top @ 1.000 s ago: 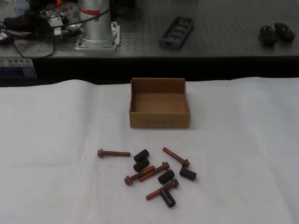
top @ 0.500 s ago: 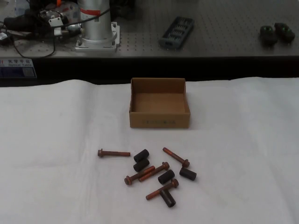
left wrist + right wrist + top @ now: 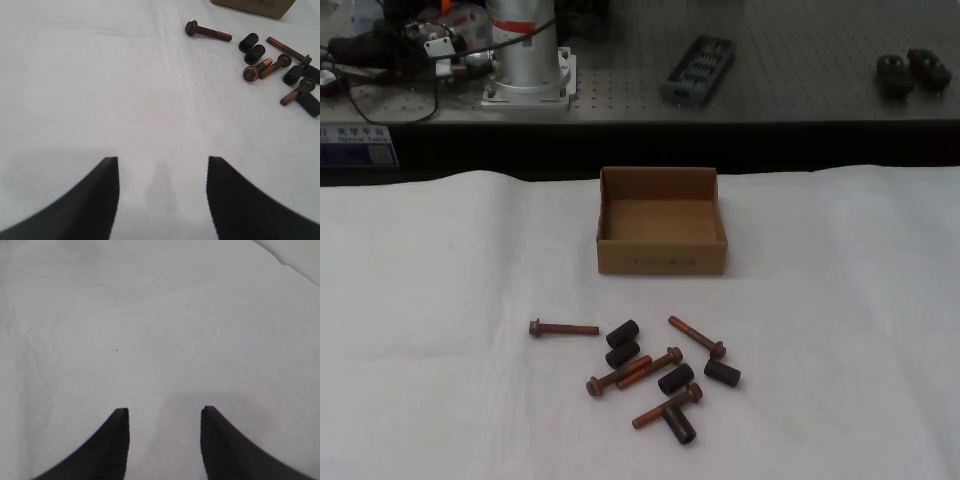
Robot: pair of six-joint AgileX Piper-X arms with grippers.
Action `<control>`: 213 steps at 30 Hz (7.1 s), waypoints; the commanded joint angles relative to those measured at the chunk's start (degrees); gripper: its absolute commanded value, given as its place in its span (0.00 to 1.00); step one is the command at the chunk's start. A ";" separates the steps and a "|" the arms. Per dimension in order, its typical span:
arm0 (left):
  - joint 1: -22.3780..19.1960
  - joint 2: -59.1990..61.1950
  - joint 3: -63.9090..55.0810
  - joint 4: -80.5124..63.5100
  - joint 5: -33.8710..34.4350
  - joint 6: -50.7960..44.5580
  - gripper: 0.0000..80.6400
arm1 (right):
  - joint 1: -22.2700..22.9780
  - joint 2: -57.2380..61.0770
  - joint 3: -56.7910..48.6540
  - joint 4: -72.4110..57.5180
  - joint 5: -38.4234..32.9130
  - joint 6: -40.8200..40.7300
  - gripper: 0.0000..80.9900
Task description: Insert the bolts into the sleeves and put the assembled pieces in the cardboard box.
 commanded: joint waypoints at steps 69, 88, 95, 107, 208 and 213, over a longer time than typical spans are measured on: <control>0.13 -0.09 0.16 4.36 -0.55 0.89 0.48 | -0.43 -0.10 -0.61 -0.14 0.03 -0.37 0.43; 0.13 -0.09 0.16 4.36 -0.55 0.89 0.48 | -0.43 -0.10 -0.61 -0.14 0.03 -0.37 0.43; 0.13 -0.09 0.16 4.36 -0.74 0.89 0.48 | -0.43 -0.10 -0.61 -0.14 0.03 -0.37 0.43; 0.13 -0.09 0.16 3.79 3.83 0.53 0.48 | -0.43 -0.10 -0.61 -1.38 -0.34 -0.37 0.43; 0.13 -0.09 0.16 -11.20 10.01 -37.30 0.48 | 28.32 102.47 -66.89 2.97 -23.61 -41.88 0.40; 0.13 -0.09 0.16 -11.20 10.01 -37.30 0.48 | 30.03 104.19 -67.69 3.44 -23.54 -41.97 0.40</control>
